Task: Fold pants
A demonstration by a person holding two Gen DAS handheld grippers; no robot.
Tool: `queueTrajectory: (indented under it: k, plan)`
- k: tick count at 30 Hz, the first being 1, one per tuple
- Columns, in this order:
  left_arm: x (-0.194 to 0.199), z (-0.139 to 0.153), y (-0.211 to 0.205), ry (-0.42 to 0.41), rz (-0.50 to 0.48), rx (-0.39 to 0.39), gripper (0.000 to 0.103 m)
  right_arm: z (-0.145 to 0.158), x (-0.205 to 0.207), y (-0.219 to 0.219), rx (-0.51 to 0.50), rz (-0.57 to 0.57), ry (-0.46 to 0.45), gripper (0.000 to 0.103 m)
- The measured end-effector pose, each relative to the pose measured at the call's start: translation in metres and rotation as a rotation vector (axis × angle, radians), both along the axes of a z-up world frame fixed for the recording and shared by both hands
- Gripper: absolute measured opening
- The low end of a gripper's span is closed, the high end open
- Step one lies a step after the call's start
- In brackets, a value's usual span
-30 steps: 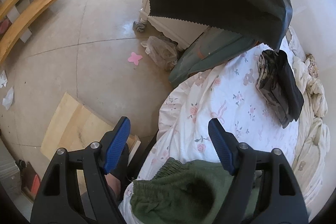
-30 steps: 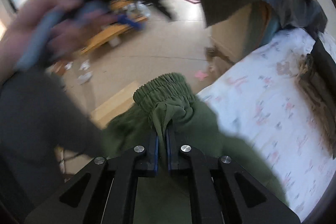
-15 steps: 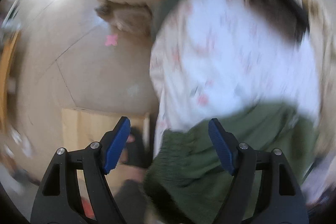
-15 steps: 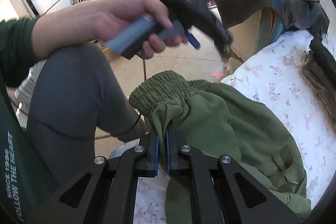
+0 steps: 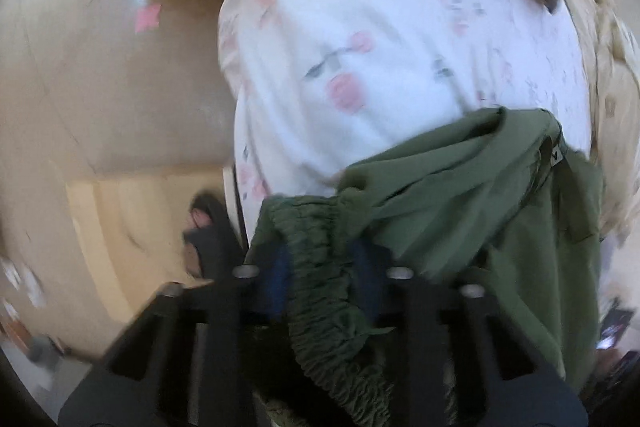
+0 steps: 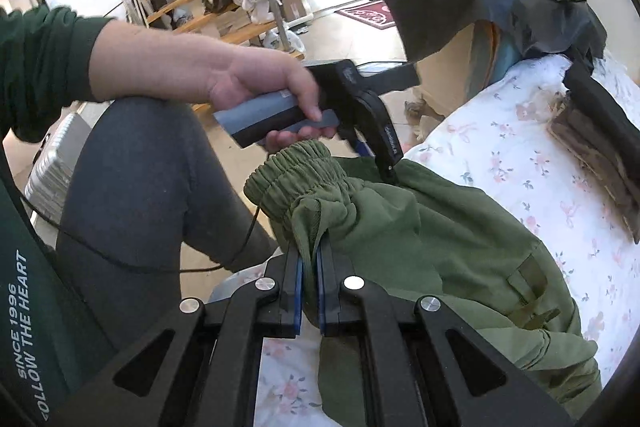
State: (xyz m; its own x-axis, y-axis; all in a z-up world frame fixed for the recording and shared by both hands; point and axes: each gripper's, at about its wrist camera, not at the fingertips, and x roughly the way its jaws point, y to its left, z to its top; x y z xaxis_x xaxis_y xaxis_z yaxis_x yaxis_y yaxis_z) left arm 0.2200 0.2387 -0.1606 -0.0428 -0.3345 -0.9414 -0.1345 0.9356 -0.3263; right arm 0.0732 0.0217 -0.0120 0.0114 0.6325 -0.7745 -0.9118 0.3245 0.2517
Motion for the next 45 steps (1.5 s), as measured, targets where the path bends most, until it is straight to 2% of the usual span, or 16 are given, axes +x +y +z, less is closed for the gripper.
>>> queueTrajectory:
  k: [2,4,7,10,11,14,16,18,20,23,32,36,37,38,40,45]
  plan:
    - [0.003,0.020,-0.009,-0.097,-0.049,0.051,0.008,0.000,-0.005,0.000,0.003,-0.002,-0.001,0.004]
    - [0.009,0.048,-0.006,-0.235,-0.035,0.084,0.007,0.001,-0.007,-0.001,0.013,-0.012,-0.009,0.004]
    - [0.022,0.083,-0.001,-0.417,-0.019,0.055,0.007,0.011,0.003,-0.004,0.037,-0.030,-0.032,0.004]
    - [0.040,0.098,-0.011,-0.597,-0.100,0.046,0.007,0.025,0.024,-0.003,0.043,-0.039,-0.083,0.004]
    - [0.047,0.095,-0.012,-0.599,-0.100,0.048,0.007,0.029,0.034,0.000,0.039,-0.038,-0.110,0.004]
    - [0.064,0.064,-0.004,-0.500,-0.056,0.049,0.013,0.027,0.074,0.013,0.022,-0.051,-0.120,0.004]
    - [0.068,0.044,0.006,-0.411,-0.022,0.053,0.025,0.016,0.108,0.026,-0.005,-0.035,-0.105,0.004]
    - [0.066,0.039,0.023,-0.351,0.052,0.007,0.038,0.005,0.133,0.040,-0.024,-0.008,-0.093,0.004]
    - [0.060,0.047,0.043,-0.355,0.115,0.003,0.047,-0.014,0.165,0.057,-0.055,0.018,-0.058,0.004]
    - [0.044,0.065,0.074,-0.437,0.204,0.055,0.066,-0.042,0.197,0.081,-0.097,0.064,-0.003,0.004]
    - [0.045,0.057,0.127,-0.401,0.429,0.071,0.068,-0.105,0.224,0.158,-0.251,0.258,0.047,0.004]
    - [0.052,0.050,0.114,-0.376,0.368,0.070,0.069,-0.133,0.261,0.159,-0.318,0.118,0.076,0.005]
    - [0.054,0.050,0.109,-0.373,0.346,0.070,0.069,-0.133,0.265,0.155,-0.316,0.091,0.086,0.016]
    - [0.055,0.051,0.101,-0.371,0.315,0.063,0.070,-0.127,0.271,0.147,-0.310,0.036,0.099,0.037]
    - [0.058,0.052,0.084,-0.375,0.243,0.042,0.078,-0.112,0.272,0.130,-0.274,0.011,0.119,0.054]
    - [0.061,0.046,0.052,-0.342,0.100,0.021,0.079,-0.053,0.256,0.038,-0.209,-0.067,0.013,0.056]
